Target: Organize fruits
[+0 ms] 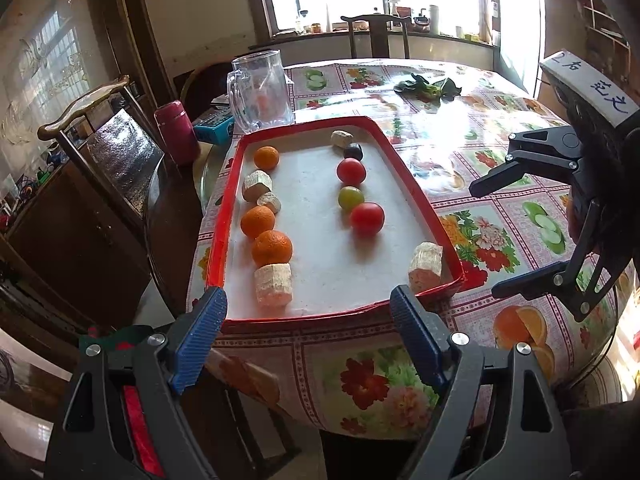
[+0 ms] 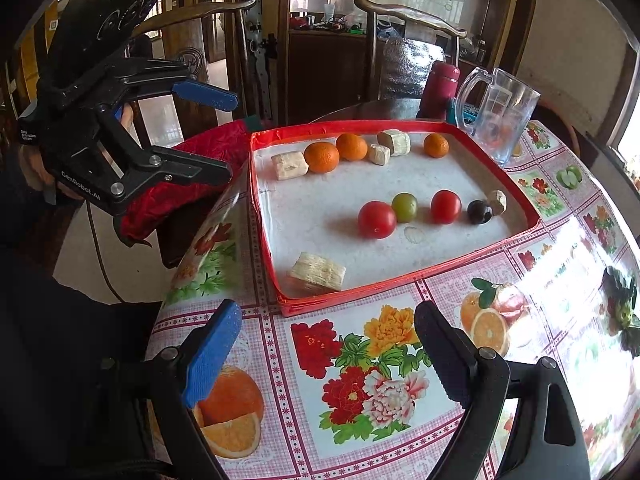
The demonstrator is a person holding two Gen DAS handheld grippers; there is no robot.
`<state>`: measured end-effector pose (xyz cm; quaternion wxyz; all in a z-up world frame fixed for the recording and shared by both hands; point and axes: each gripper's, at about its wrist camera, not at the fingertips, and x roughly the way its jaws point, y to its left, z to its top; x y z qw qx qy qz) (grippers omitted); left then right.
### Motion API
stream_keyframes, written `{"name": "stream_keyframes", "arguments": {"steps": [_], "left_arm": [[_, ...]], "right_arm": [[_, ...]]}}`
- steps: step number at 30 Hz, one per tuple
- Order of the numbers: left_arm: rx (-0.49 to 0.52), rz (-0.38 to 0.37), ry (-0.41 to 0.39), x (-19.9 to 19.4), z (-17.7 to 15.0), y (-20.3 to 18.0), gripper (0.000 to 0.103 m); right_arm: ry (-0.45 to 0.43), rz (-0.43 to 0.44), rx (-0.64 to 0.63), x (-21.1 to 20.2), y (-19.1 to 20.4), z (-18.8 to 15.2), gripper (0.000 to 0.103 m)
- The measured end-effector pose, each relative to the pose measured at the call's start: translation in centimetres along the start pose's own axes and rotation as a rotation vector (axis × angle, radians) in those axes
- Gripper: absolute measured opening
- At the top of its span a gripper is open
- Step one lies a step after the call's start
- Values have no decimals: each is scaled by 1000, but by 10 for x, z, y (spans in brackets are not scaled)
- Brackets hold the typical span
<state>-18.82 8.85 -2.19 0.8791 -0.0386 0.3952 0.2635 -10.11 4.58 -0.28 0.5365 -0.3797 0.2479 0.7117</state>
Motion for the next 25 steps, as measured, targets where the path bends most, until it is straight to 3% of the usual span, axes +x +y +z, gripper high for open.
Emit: {"name": "stream_keyframes", "arguments": {"steps": [25], "left_arm": [[-26, 6, -15, 1, 0, 5, 84]], "right_arm": [[5, 9, 30, 5, 0, -4, 90]]}}
